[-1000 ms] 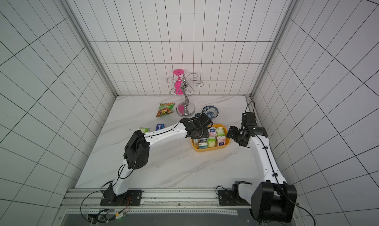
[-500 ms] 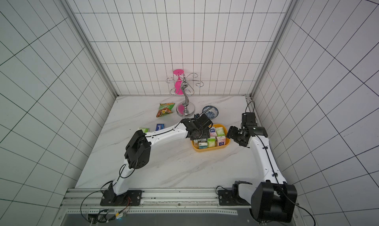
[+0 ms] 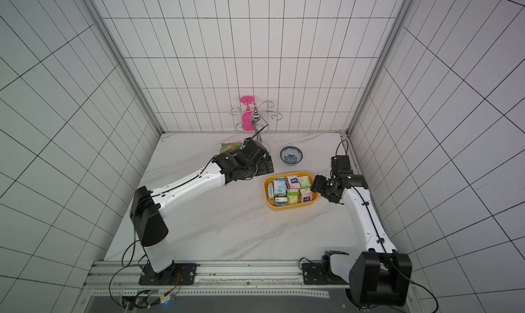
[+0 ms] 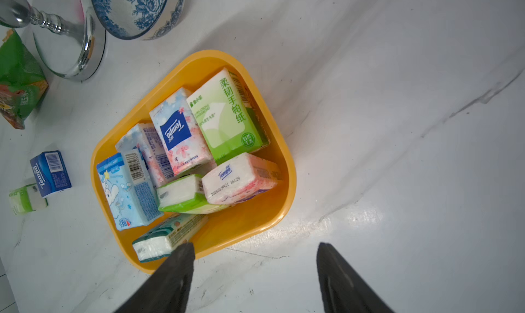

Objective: Put the pocket tissues into the storage box
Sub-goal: Place the pocket tissues in the storage box, then pick up the pocket tissues from the center of the board.

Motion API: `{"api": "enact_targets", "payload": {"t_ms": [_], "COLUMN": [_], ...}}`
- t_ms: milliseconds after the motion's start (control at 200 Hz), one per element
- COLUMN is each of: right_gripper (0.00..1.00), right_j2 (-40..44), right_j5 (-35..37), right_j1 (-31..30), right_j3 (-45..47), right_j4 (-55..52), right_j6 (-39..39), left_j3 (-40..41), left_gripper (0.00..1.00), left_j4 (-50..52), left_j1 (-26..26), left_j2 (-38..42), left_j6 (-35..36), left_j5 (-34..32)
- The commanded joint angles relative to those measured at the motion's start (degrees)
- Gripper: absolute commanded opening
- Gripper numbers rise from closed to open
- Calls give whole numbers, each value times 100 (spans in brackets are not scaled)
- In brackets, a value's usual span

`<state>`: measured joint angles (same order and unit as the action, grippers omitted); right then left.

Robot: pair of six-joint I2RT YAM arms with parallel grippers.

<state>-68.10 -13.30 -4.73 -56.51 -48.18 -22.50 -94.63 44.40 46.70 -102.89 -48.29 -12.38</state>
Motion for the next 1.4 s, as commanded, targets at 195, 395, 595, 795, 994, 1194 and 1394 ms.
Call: {"api": "enact_targets", "payload": {"t_ms": [195, 395, 595, 795, 994, 1194, 1394], "right_gripper": [72, 72, 72, 72, 73, 73, 73], "right_j2": [29, -155, -340, -422, -479, -466, -437], "right_j5": [37, -198, -207, -163, -333, -324, -211], "right_j1": [-505, -689, -741, -759, -757, -758, -753], "right_j3": [-206, -224, -338, -344, -290, -264, -322], "right_j4": [-65, 105, 99, 79, 199, 237, 172], "right_j6": [-302, -393, -384, -351, -371, -361, -276], "left_j3": [1376, 2071, 1877, 1629, 1400, 1145, 1111], "left_gripper": [98, 95, 92, 89, 88, 75, 70], "left_j4": [-140, -536, -495, -434, -415, -347, -292], "left_j1": [-1650, -2573, -2798, -2785, -2703, -2622, -2616], "left_j2": [475, 591, 138, -385, -717, -1083, -1310], "left_j6": [1586, 2384, 2911, 3001, 3001, 3013, 2942], "left_j5": [622, 940, 1140, 1205, 1160, 1006, 995]}}
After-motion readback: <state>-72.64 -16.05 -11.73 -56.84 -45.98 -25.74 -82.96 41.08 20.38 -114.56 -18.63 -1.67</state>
